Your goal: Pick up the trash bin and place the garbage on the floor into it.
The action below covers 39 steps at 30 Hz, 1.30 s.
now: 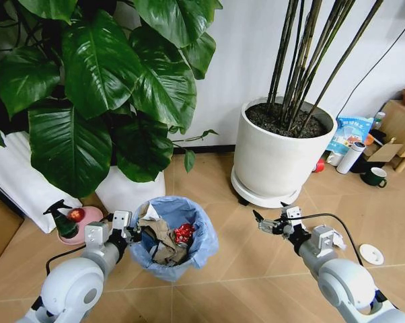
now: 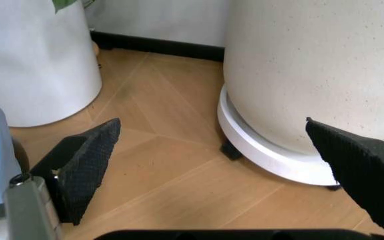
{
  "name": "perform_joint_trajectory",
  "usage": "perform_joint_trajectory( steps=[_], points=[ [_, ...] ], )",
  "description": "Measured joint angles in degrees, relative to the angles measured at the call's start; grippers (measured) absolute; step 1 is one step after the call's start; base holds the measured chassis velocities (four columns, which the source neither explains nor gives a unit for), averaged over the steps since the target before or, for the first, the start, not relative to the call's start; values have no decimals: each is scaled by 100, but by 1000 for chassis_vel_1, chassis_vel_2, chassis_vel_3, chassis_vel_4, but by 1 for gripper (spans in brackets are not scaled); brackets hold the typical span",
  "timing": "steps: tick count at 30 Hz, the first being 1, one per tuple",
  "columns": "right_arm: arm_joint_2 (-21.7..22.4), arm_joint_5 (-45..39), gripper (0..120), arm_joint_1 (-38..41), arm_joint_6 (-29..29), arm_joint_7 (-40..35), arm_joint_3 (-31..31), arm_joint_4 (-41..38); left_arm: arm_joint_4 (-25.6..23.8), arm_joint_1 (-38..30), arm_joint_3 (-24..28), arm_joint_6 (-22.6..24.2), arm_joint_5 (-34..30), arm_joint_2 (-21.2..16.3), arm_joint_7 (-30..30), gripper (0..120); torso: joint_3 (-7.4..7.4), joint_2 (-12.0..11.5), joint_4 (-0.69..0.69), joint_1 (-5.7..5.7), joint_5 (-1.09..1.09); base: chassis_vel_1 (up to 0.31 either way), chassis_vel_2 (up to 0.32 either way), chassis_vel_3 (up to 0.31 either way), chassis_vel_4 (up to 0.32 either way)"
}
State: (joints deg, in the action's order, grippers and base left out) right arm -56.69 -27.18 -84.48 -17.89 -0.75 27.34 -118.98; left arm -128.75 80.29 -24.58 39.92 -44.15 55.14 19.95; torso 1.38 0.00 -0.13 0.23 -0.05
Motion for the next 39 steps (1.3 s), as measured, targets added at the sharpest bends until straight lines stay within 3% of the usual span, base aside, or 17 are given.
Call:
perform_joint_trajectory(
  steps=[39],
  points=[
    [-162,239,100,-193,128,180,129,106,-215,130,6,-20,45,77,-2,0,-1,0,-2,-1,-1,-158,-160,156,159]
  ],
)
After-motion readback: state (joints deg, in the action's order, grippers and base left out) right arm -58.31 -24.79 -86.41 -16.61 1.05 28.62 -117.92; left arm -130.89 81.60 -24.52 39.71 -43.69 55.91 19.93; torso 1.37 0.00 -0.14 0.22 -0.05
